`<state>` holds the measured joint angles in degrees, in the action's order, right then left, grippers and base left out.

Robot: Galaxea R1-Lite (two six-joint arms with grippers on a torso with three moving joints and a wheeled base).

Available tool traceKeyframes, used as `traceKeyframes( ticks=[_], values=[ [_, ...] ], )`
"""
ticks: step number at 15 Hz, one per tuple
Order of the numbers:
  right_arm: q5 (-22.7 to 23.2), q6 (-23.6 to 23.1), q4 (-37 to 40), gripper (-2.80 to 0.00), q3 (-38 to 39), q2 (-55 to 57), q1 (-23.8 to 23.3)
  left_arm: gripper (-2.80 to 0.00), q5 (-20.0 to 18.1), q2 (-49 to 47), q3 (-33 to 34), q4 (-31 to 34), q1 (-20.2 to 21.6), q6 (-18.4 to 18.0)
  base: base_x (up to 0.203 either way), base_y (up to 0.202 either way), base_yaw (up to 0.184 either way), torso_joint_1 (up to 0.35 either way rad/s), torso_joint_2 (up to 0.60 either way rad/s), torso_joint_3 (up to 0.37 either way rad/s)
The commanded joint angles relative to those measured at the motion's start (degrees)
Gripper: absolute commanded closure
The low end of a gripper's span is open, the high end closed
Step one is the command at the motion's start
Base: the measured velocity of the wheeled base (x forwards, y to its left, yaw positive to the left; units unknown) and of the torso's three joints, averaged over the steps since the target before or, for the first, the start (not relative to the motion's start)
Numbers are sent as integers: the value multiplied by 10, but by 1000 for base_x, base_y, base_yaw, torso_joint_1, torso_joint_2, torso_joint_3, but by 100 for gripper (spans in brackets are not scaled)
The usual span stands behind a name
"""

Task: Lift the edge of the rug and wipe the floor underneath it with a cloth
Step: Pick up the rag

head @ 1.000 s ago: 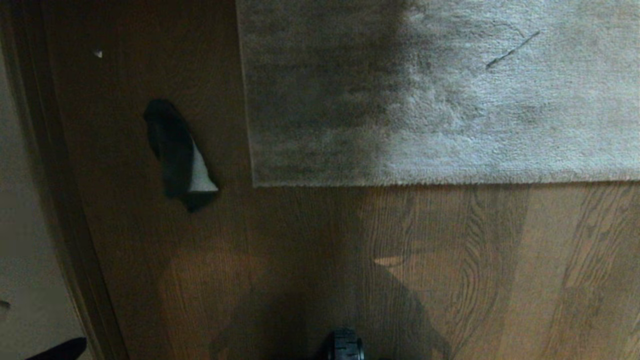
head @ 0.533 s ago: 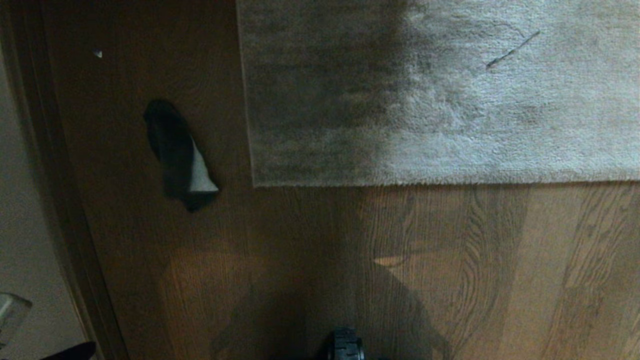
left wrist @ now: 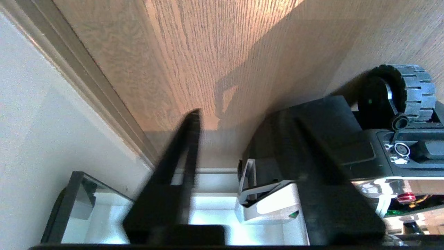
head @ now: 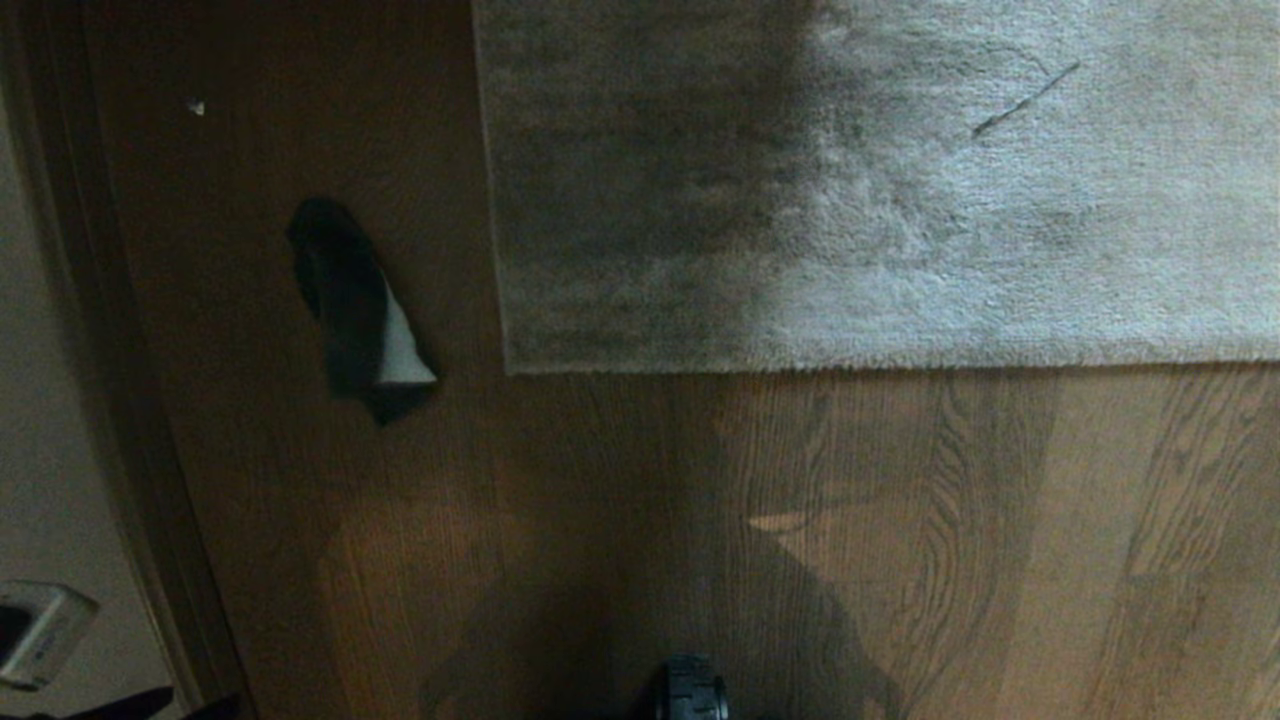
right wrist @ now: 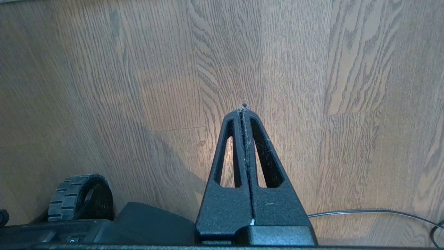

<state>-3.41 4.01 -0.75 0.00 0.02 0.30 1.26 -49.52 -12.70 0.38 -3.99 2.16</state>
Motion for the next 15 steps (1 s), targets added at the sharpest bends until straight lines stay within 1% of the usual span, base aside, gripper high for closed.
traceKeyframes(
  ticks=[1, 3, 5, 7, 9, 12, 13, 15],
  values=[
    [0, 0, 0, 0, 0, 1, 0, -280, -13, -39, 5, -22, -1, 1, 0, 0, 0, 0, 0, 0],
    [0, 0, 0, 0, 0, 0, 0, -280, -42, -78, 6, -63, -1, 0, 0, 0, 0, 0, 0, 0],
    [0, 0, 0, 0, 0, 0, 0, -280, -48, -100, 6, -90, -1, 0, 0, 0, 0, 0, 0, 0],
    [0, 0, 0, 0, 0, 0, 0, -280, -51, -125, 6, -137, -7, -2, 0, 0, 0, 0, 0, 0],
    [0, 0, 0, 0, 0, 0, 0, -280, -56, -151, 0, -158, -26, -1, 0, 0, 0, 0, 0, 0],
    [0, 0, 0, 0, 0, 0, 0, -280, -56, -194, -1, -239, -64, 0, 0, 0, 0, 0, 0, 0],
    [0, 0, 0, 0, 0, 0, 0, -280, -57, -207, -2, -258, -76, 2, 0, 0, 0, 0, 0, 0],
    [0, 0, 0, 0, 0, 0, 0, -280, -57, -227, -3, -288, -87, 2, 0, 0, 0, 0, 0, 0]
  ],
)
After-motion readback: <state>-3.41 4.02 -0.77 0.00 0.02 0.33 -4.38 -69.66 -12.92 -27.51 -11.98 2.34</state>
